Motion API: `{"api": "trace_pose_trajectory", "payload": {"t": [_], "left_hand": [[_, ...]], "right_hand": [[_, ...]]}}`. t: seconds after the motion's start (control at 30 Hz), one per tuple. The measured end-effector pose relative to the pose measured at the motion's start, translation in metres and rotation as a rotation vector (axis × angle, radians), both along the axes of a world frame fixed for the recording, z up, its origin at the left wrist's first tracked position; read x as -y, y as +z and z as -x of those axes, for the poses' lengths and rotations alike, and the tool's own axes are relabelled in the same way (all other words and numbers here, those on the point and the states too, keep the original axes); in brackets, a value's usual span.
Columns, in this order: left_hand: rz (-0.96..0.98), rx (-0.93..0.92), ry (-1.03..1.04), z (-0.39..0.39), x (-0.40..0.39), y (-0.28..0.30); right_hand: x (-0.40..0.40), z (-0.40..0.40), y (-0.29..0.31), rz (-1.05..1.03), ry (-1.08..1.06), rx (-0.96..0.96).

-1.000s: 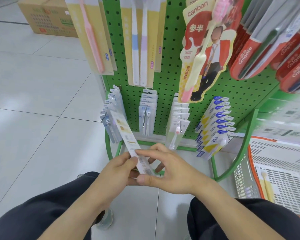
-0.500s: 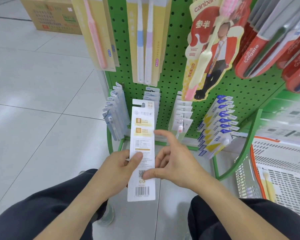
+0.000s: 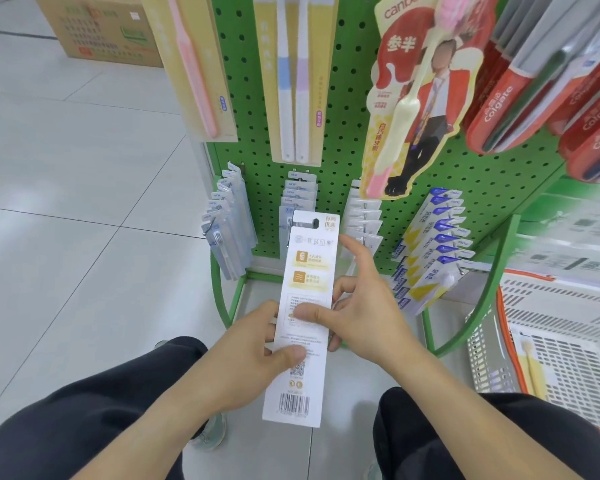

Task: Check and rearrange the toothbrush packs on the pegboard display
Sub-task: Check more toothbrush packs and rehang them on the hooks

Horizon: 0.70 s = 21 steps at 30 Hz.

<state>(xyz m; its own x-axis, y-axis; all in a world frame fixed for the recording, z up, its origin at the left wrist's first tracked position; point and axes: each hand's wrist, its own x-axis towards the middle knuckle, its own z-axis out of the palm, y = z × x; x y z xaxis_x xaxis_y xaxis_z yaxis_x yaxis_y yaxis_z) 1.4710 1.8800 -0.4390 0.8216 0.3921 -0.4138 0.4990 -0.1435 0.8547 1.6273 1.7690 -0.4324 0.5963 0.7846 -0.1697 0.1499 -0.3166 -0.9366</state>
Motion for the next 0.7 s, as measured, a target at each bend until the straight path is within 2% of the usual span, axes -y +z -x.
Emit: {"api": "trace_pose_trajectory", "payload": {"t": [0.17, 0.4, 0.6, 0.7], "left_hand": [[0.134, -0.023, -0.051, -0.001, 0.008, 0.004], [0.124, 0.121, 0.197, -0.005, 0.002, 0.007], [0.020, 0.049, 0.082, -0.001, 0.000, -0.001], [0.026, 0.013, 0.016, 0.000, 0.000, -0.002]], "right_hand": [[-0.002, 0.001, 0.000, 0.062, 0.040, 0.131], [-0.002, 0.004, -0.001, 0.061, 0.076, 0.055], [-0.001, 0.001, -0.011, 0.106, 0.011, 0.283], [0.000, 0.001, -0.010, 0.114, -0.003, 0.302]]}}
